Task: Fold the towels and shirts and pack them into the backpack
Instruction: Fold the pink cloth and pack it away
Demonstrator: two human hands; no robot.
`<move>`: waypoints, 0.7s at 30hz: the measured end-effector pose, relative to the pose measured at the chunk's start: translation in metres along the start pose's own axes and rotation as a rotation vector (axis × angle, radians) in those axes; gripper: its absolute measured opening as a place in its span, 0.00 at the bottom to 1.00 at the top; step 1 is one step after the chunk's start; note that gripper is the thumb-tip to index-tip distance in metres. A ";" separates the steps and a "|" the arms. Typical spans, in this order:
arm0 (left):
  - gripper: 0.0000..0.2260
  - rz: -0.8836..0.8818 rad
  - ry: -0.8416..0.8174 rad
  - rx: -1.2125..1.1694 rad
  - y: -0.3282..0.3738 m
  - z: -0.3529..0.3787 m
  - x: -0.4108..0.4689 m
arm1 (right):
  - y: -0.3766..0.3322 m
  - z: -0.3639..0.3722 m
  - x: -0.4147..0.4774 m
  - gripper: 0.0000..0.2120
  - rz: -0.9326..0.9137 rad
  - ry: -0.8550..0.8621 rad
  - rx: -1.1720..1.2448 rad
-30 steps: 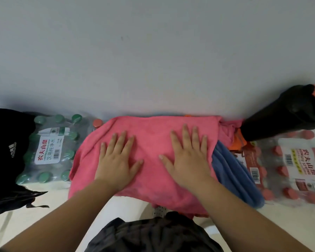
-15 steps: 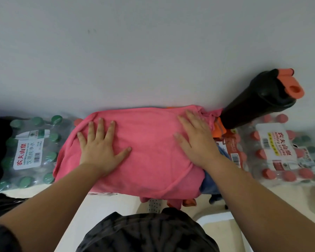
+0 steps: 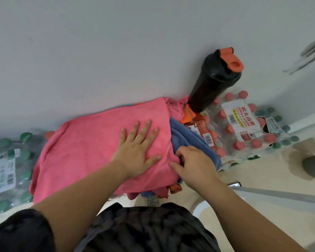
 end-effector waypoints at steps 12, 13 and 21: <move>0.42 -0.053 0.011 0.001 0.007 -0.001 0.003 | 0.029 -0.010 -0.018 0.11 0.176 0.062 0.012; 0.42 -0.054 0.014 -0.002 0.007 -0.001 0.003 | 0.028 -0.011 -0.017 0.11 0.168 0.074 -0.044; 0.38 -0.240 0.135 -0.082 -0.033 -0.033 -0.047 | -0.070 -0.013 0.002 0.15 -0.313 0.283 0.026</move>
Point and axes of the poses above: each hand's wrist, its own x-axis towards the middle knuckle, its own z-axis out of the palm, y = z × x, the point moved 5 cm from there along x, towards the middle knuckle, and after that the axes turned 7 degrees about z, right-handed, at the moved point
